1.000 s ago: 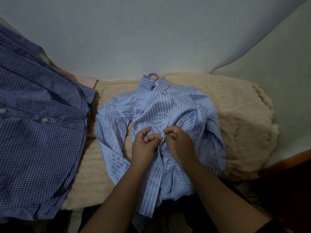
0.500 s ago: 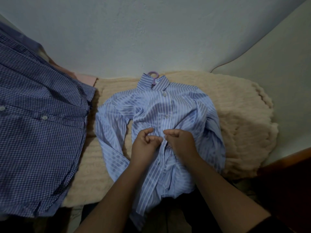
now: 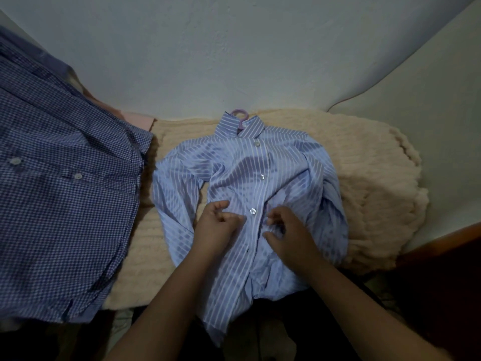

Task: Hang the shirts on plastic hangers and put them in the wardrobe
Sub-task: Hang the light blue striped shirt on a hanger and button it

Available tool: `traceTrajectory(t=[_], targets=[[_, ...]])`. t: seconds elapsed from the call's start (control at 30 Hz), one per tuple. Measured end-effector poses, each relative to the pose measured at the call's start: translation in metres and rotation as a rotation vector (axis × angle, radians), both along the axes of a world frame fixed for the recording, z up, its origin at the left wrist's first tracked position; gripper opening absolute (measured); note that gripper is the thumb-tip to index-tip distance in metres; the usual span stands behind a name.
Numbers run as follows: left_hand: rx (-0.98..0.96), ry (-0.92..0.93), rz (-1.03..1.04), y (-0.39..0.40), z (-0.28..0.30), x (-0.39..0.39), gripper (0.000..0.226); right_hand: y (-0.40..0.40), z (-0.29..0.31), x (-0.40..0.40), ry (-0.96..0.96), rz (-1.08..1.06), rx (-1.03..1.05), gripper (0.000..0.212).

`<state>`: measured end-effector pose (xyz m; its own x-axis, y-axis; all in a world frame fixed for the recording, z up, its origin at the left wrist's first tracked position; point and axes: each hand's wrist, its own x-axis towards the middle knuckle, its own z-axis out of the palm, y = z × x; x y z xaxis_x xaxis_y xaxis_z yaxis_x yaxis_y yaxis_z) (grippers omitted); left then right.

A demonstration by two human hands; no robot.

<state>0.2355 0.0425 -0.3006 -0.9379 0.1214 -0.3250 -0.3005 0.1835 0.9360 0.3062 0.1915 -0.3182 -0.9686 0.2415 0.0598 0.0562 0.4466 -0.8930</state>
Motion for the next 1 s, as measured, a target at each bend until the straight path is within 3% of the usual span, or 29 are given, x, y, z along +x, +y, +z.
traceTrajectory(t=[0.13,0.23,0.3,0.4,0.5,0.67,0.8,0.9,0.93,1.0], targets=[[-0.181,0.197,-0.203,-0.014,0.003,0.032,0.031,0.012,-0.006,0.027,0.002,0.096,0.166,0.032],[-0.227,0.189,-0.344,-0.019,-0.006,0.051,0.051,0.012,-0.012,0.043,0.077,0.110,0.325,0.037],[-0.357,0.248,-0.421,-0.021,-0.013,0.057,0.065,0.009,-0.013,0.051,0.090,0.117,0.393,0.044],[-0.432,0.327,-0.419,-0.022,-0.015,0.064,0.065,0.003,-0.013,0.063,0.114,0.089,0.454,0.044],[-0.355,0.294,-0.308,-0.022,-0.010,0.067,0.047,-0.002,-0.009,0.071,0.095,0.012,0.402,0.032],[-0.359,0.324,-0.183,-0.020,-0.006,0.069,0.033,-0.003,0.000,0.069,-0.160,-0.156,0.268,0.049],[-0.347,0.256,-0.276,-0.015,-0.005,0.076,0.060,0.000,0.004,0.064,-0.192,-0.209,0.255,0.034],[-0.539,0.290,-0.379,-0.013,-0.010,0.077,0.084,0.010,0.008,0.066,-0.203,-0.217,0.150,0.037],[-0.576,0.309,-0.396,-0.012,-0.010,0.077,0.085,0.014,0.007,0.068,-0.165,-0.232,0.206,0.040],[-0.582,0.341,-0.407,-0.011,-0.009,0.078,0.080,0.019,0.004,0.072,-0.023,-0.220,0.533,0.046]])
